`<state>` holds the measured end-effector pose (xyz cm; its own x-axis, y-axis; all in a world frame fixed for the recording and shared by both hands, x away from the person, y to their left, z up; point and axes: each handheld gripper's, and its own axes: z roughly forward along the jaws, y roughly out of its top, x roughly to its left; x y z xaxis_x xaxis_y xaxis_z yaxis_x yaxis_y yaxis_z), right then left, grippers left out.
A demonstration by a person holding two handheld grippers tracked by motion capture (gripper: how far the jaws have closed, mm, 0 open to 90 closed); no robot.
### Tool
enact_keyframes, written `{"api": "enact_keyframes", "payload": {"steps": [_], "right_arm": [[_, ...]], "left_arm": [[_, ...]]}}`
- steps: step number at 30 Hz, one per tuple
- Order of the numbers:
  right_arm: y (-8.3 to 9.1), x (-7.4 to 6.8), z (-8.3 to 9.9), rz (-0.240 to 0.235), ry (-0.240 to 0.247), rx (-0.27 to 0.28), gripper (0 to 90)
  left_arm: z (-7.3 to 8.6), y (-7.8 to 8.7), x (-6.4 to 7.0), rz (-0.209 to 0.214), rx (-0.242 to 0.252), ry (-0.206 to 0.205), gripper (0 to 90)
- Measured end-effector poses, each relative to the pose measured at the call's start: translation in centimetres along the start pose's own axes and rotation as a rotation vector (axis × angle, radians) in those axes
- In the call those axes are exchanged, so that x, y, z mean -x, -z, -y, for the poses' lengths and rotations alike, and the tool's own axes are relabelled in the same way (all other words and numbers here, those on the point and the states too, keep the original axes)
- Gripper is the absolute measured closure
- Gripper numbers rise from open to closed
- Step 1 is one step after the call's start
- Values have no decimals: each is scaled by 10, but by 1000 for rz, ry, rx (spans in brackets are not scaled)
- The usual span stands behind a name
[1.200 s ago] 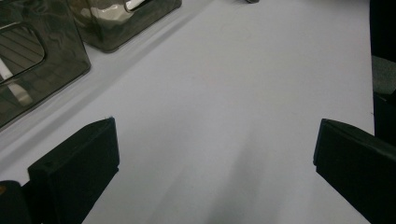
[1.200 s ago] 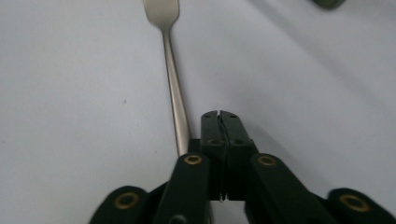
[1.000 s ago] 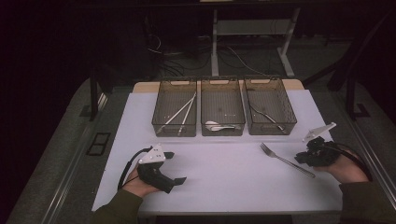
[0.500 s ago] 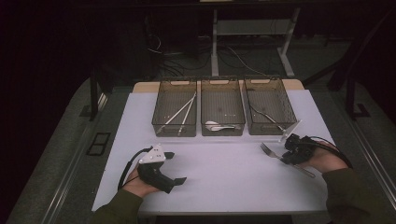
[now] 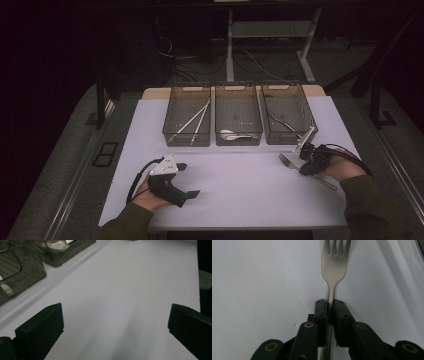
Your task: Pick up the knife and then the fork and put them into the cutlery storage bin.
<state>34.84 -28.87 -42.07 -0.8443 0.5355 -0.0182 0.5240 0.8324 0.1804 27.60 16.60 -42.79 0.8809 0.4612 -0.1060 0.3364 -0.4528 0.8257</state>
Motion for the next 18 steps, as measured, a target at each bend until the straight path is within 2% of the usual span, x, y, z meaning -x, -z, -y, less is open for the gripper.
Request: {"api": "enact_keyframes", "payload": {"steps": [2, 9, 16, 18], "right_arm": [[0, 0, 0, 7, -20, 4, 841], [1, -1, 4, 13, -39, 31, 846], [7, 1, 13, 1, -83, 94, 847], [10, 2, 16, -5, -107, 133, 847]], "left_arm": [[0, 0, 0, -1, -1, 0, 0], [0, 0, 0, -3, 0, -3, 0], [0, 0, 0, -1, -1, -3, 0], [0, 0, 0, 1, 0, -6, 0]]}}
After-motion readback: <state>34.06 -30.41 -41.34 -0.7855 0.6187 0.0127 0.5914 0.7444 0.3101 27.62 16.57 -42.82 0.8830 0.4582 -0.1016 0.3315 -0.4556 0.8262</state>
